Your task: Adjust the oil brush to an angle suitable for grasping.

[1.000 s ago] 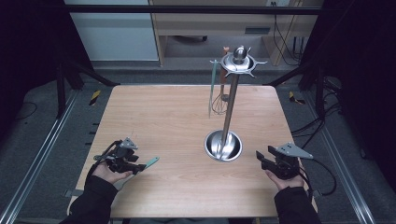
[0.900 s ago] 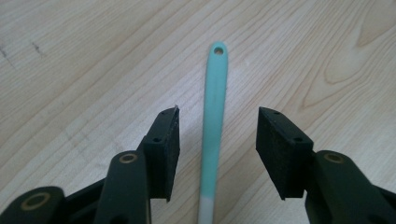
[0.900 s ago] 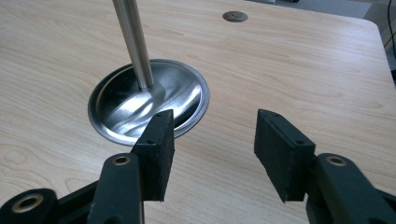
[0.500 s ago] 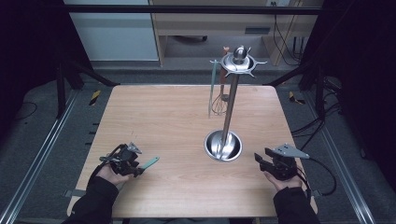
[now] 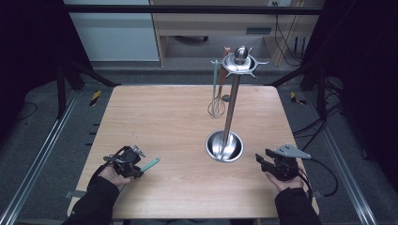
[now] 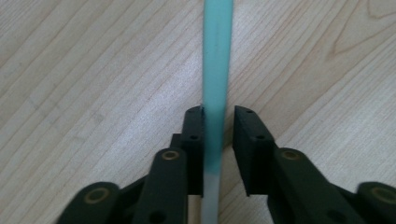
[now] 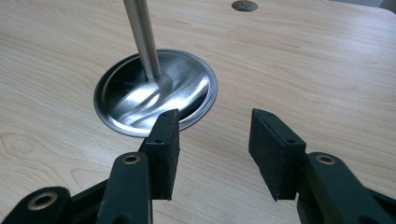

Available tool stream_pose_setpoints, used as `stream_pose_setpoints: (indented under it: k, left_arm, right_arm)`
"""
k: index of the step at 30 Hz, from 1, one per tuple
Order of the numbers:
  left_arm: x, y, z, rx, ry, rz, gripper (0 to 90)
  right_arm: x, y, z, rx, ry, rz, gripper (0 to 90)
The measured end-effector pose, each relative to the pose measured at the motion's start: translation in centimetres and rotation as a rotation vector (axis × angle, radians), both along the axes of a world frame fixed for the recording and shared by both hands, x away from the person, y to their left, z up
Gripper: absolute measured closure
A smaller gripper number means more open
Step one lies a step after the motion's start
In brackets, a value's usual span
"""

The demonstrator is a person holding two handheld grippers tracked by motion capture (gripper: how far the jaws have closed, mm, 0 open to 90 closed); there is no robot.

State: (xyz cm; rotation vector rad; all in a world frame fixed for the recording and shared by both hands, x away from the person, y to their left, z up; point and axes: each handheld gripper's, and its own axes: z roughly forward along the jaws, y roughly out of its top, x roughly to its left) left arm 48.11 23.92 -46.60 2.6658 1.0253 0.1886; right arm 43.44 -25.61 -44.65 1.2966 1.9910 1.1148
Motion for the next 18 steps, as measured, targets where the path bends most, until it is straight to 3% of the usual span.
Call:
stream_pose_setpoints:
  k: [8, 18]
  left_arm:
    - [0.16, -0.26, 0.09, 0.022, 0.012, -0.004, 80.3]
    - [0.00, -0.15, 0.33, -0.006, 0.006, -0.008, 80.8]
  right_arm:
    - [0.09, 0.02, -0.05, -0.002, 0.006, 0.003, 53.3]
    - [0.11, -0.01, -0.03, 0.000, 0.008, 0.005, 53.6]
